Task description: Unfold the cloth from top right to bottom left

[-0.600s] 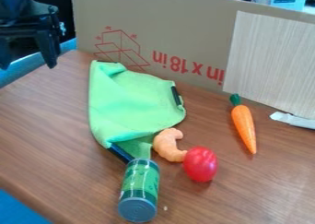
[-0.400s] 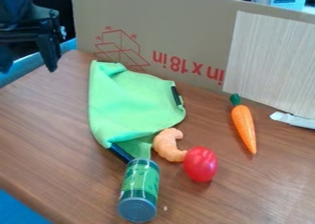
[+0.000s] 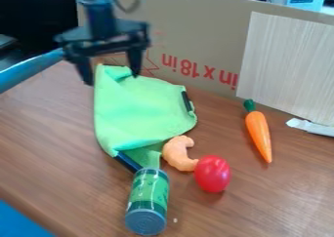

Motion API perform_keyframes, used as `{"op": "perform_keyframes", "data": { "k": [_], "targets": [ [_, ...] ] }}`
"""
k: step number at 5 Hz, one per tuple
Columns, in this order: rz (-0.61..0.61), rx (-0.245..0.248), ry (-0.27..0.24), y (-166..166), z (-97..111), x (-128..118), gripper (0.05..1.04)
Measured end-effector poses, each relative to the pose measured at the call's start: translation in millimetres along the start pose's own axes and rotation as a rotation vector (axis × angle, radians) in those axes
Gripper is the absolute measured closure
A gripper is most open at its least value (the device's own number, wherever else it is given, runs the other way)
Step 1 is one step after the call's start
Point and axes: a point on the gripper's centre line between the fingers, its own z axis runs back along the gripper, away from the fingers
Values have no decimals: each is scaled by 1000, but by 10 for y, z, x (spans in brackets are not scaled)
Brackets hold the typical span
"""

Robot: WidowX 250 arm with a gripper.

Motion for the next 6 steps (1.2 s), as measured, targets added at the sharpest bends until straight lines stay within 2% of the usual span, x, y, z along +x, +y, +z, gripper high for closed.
{"op": "perform_keyframes", "data": {
  "k": [1, 2, 3, 4, 5, 6],
  "targets": [
    [67, 27, -36, -412, -242, 52, 83],
    [78, -13, -71, -595, -343, 46, 83],
    [32, -91, -97, -688, -404, 47, 83],
    [-24, -124, -143, -730, -420, 97, 83],
    [-39, -97, -143, -724, -599, 107, 83],
    [-44, -105, -150, -818, -671, 138, 83]
  ]
}}
